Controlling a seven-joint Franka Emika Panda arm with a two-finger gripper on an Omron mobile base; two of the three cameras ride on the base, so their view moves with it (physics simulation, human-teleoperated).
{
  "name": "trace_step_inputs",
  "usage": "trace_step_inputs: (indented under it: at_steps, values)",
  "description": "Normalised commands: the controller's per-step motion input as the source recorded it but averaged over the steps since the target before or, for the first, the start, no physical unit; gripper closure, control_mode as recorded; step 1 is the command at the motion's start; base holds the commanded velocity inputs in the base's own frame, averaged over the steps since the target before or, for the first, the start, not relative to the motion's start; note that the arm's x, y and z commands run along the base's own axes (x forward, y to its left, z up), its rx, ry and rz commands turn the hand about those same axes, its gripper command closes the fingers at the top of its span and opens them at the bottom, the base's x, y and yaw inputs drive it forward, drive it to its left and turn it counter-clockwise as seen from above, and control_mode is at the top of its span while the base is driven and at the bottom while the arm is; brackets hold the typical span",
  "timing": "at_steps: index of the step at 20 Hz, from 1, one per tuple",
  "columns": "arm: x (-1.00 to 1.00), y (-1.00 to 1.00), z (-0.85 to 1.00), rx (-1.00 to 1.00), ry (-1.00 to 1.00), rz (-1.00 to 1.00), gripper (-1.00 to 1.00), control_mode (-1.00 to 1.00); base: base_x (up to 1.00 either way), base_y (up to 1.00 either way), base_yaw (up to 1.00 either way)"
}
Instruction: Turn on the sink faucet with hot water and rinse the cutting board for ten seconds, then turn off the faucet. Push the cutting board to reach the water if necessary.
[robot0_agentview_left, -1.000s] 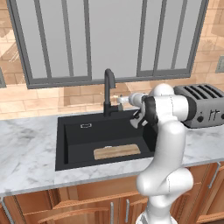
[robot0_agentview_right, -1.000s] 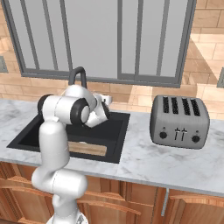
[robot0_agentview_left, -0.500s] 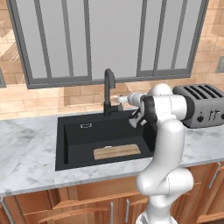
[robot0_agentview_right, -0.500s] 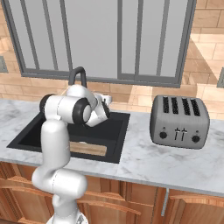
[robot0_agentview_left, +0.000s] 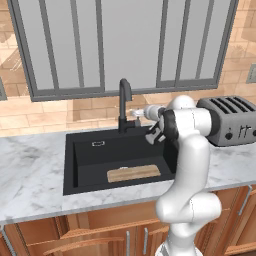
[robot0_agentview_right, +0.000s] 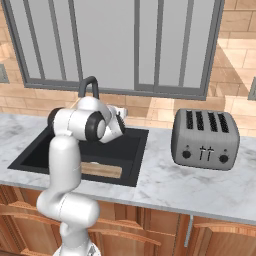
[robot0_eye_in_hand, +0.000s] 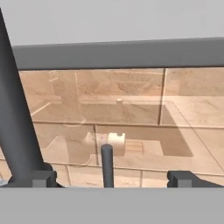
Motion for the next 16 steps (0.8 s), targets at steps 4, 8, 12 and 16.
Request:
trace_step_inputs:
  at_steps: [4, 8, 12, 16]
  values:
    - [0.17, 0.10, -0.05, 0.00, 0.00, 0.00, -1.00, -1.00, 0.00, 0.00, 0.00]
    - [0.14, 0.04, -0.08, 0.00, 0.00, 0.00, -1.00, -1.00, 0.00, 0.00, 0.00]
    - [0.09, 0.00, -0.18, 0.00, 0.00, 0.00, -1.00, -1.00, 0.00, 0.00, 0.00]
    - [0.07, 0.00, -0.19, 0.00, 0.00, 0.00, -1.00, -1.00, 0.00, 0.00, 0.00]
